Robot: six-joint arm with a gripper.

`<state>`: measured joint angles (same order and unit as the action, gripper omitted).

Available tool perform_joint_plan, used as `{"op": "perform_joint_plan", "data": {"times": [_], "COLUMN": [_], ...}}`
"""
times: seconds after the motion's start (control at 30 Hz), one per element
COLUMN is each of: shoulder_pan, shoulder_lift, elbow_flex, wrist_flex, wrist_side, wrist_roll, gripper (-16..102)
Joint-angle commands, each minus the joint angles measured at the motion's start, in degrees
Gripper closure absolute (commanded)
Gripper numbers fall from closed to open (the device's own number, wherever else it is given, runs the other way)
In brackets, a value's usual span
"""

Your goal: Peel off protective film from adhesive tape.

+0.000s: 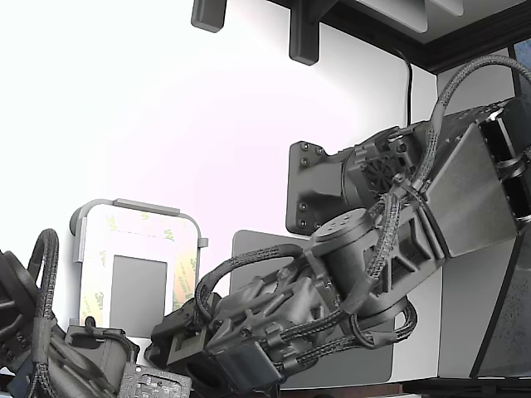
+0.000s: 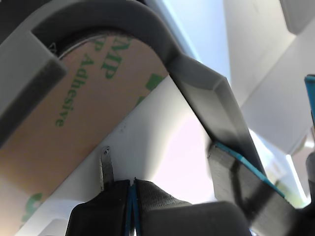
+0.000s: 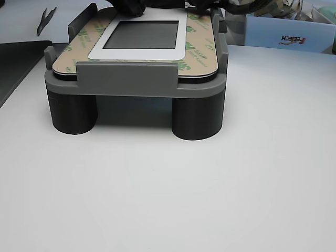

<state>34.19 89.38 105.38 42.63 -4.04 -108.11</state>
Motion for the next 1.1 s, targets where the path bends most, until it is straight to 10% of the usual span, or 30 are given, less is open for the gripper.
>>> {"op": "perform_joint_plan", "data": {"times": [0.0, 1.07], "shoulder_pan": [-0.18, 0.35], "shoulder_lift": [1.41, 1.41], "elbow_flex": [-1.05, -1.76], "wrist_flex": [0.09, -0.09], "wrist_side": [0.09, 0.53], "wrist_roll": [0.26, -1.23], "gripper": [96, 95]}}
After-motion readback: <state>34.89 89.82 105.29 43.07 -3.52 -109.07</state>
